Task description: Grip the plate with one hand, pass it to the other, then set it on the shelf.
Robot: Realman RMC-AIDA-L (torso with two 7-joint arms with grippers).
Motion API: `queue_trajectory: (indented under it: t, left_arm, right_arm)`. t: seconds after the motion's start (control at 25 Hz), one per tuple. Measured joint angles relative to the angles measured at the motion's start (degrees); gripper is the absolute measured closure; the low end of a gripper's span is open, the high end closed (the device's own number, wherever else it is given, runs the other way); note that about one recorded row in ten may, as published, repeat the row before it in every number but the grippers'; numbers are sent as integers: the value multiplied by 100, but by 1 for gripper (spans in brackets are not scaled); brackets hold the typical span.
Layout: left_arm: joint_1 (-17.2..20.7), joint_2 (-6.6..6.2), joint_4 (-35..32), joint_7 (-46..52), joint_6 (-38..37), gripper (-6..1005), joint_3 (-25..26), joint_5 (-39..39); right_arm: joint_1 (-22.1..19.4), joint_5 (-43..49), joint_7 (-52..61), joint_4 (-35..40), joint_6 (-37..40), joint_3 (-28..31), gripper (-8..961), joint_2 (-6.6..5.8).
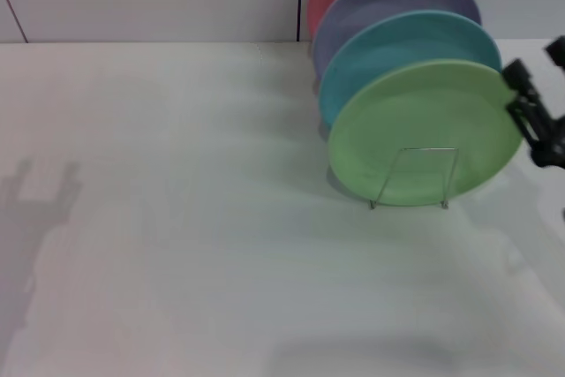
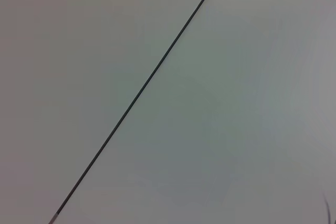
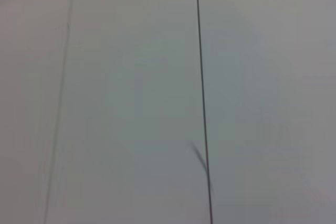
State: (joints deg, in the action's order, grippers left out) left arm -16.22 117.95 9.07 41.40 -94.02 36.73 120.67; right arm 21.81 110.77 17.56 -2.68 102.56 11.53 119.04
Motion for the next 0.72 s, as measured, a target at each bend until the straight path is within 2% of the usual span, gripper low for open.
queue_trajectory:
  t: [0.2,0.32,0.48,0.72]
  left_arm:
    - [-11,0,-111,-73,-69,166,0,-3]
    - [-35,3,-310,-216,-175,166,12,-29]
    - [-3,4,-369,-805,-337,166,109,-45]
    - [51,2,-552,-1799,-464,165,144,-16]
  right_arm:
    - [-499,-372,175,-42,1393,416,378,8]
    - [-813,-943,420,-66,1798,882,378,21]
    - [-1054,-1774,910,-33,1618,1372,379,4]
    - [-1028,-2590,1445,185,663,1570,379,-10]
